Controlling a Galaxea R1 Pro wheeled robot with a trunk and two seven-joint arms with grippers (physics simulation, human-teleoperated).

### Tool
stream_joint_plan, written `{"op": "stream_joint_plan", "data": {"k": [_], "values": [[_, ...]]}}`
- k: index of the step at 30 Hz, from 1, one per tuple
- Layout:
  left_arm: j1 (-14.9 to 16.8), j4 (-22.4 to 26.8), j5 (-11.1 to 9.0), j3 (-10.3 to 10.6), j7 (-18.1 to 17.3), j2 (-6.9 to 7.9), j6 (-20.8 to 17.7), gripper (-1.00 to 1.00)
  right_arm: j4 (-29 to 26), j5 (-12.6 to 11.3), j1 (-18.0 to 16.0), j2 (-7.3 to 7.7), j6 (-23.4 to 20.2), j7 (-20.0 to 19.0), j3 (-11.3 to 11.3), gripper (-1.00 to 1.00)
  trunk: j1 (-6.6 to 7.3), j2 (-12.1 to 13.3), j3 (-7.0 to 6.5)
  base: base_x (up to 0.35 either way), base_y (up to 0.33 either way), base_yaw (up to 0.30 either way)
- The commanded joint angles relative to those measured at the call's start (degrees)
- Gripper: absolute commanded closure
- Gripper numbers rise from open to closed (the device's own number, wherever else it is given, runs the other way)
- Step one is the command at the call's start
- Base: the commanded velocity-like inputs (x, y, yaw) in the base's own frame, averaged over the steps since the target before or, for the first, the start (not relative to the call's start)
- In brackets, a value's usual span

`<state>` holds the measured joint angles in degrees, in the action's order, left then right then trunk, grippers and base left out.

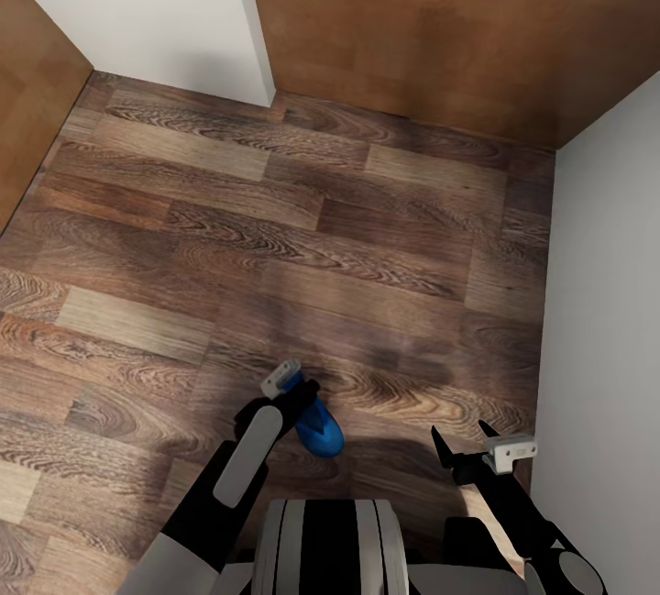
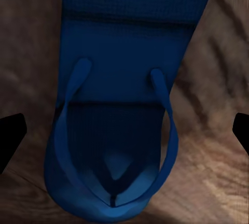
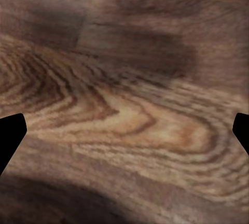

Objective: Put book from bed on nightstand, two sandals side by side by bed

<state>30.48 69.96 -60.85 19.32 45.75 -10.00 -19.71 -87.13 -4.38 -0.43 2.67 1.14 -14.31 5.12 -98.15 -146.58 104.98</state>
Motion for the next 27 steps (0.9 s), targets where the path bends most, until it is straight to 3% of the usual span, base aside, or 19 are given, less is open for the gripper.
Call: {"op": "stream_joint_plan", "data": {"k": [1, 15, 18, 22, 27], "values": [[0.02, -0.04, -0.23, 0.02, 0.36, 0.0, -0.14, -1.0, 0.03, -0.46, -0.01, -0.01, 0.09, -0.37, 0.07, -1.0, 0.01, -0.01, 0.03, 0.0, 0.0, 0.0], [0.02, -2.88, -0.24, 0.01, 0.11, 0.0, -0.14, -1.0, 0.03, -0.46, -0.01, 0.03, 0.09, -0.37, 0.07, -1.0, 0.01, -0.01, 0.03, 0.0, 0.0, 0.0], [0.02, -4.68, -0.23, 0.01, -1.63, 0.0, -0.15, -1.0, 0.03, -0.46, -0.01, 0.01, 0.09, -0.37, 0.07, -1.0, 0.01, -0.01, 0.03, 0.0, 0.0, 0.0], [0.03, -7.41, -0.23, 0.11, -6.55, 0.0, -0.09, -1.0, 0.02, -0.46, -0.01, -0.02, 0.09, -0.37, 0.07, -1.0, 0.01, -0.01, 0.03, 0.0, 0.0, 0.0], [0.04, -7.84, -0.23, 0.32, -7.31, 0.0, -0.1, -1.0, 0.03, -0.46, -0.01, -0.03, 0.09, -0.37, 0.07, -1.0, 0.01, -0.01, 0.03, 0.0, 0.0, 0.0]]}}
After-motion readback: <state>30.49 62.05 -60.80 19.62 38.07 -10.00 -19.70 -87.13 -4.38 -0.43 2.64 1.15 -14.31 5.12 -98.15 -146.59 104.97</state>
